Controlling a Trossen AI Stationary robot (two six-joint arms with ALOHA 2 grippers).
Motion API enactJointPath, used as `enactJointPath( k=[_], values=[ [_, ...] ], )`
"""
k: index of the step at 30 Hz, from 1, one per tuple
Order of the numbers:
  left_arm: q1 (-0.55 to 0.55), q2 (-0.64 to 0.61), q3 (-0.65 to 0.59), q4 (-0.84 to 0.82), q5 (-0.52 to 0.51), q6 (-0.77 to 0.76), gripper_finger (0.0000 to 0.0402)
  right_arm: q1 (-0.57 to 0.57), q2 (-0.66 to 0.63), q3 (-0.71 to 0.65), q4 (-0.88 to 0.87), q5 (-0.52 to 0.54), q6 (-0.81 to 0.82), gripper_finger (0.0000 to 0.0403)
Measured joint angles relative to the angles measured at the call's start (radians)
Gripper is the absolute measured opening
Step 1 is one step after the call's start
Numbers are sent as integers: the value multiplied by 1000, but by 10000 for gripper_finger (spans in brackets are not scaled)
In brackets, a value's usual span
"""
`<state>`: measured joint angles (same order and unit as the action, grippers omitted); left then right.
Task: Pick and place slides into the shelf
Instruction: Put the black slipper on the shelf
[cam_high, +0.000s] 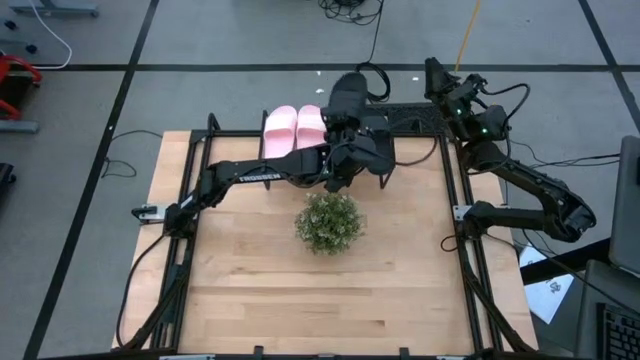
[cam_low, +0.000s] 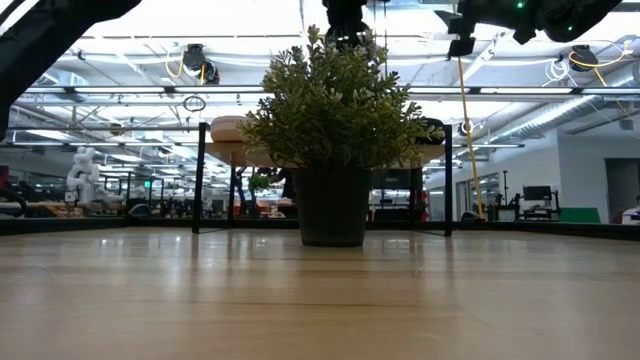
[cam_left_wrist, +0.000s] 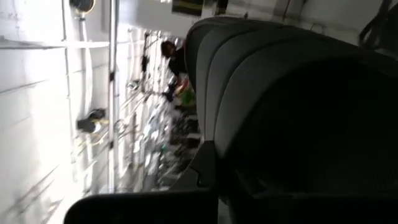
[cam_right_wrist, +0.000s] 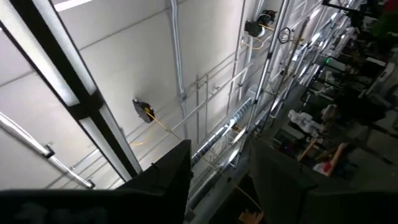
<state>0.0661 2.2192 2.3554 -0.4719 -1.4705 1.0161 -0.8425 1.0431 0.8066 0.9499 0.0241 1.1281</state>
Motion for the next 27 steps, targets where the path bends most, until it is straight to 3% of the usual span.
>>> enactJointPath(
  k=[6,10,18,24,27],
  values=[
    [-18,0,0,-18,49,-101,0,-1,0,0,-43,0,-20,148],
    [-13,0,0,-115,70,-213,0,-1,0,0,-51,0,-23,148],
    [4,0,0,-352,225,-501,0,-1,0,0,-112,-2,-37,148],
    [52,0,0,-513,287,-688,0,0,0,0,-158,-2,-43,148],
    [76,0,0,-579,384,-791,0,0,0,0,-170,-2,-45,148]
  ],
)
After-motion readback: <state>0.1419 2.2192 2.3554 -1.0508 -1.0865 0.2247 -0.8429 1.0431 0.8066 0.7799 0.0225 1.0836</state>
